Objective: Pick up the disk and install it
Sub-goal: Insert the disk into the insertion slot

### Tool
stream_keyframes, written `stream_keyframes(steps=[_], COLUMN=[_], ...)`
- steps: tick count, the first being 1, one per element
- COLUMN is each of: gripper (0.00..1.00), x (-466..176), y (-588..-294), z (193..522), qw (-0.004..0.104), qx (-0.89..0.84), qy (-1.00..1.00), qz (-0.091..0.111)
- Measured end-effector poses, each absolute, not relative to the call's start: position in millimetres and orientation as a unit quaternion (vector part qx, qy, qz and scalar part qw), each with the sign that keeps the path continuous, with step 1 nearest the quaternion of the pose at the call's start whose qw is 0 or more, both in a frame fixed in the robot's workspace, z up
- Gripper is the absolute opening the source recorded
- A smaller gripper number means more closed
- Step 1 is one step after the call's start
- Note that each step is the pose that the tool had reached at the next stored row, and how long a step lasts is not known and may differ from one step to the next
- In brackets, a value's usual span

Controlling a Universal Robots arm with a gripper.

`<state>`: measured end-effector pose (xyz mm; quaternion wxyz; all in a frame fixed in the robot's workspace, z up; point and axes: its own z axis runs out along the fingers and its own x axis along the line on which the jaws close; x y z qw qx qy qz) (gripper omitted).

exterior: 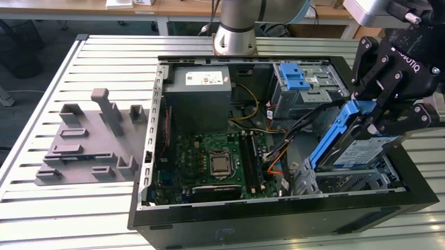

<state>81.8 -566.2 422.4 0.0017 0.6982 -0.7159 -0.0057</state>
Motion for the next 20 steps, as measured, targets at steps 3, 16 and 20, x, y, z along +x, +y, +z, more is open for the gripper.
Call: stream_keyframes(steps=[3,16,20], gripper=[0.36,0.36,0.36], x=[81.8,81.8,81.8], y=[-566.2,-566.2,-566.2], z=[420.7,417.9,413.2], qw=[0.002,0.002,0.002], qx=[0.698,0.698,0.698], qy=[-0.716,-0.716,-0.716], qz=[-0.006,-0.006,-0.006])
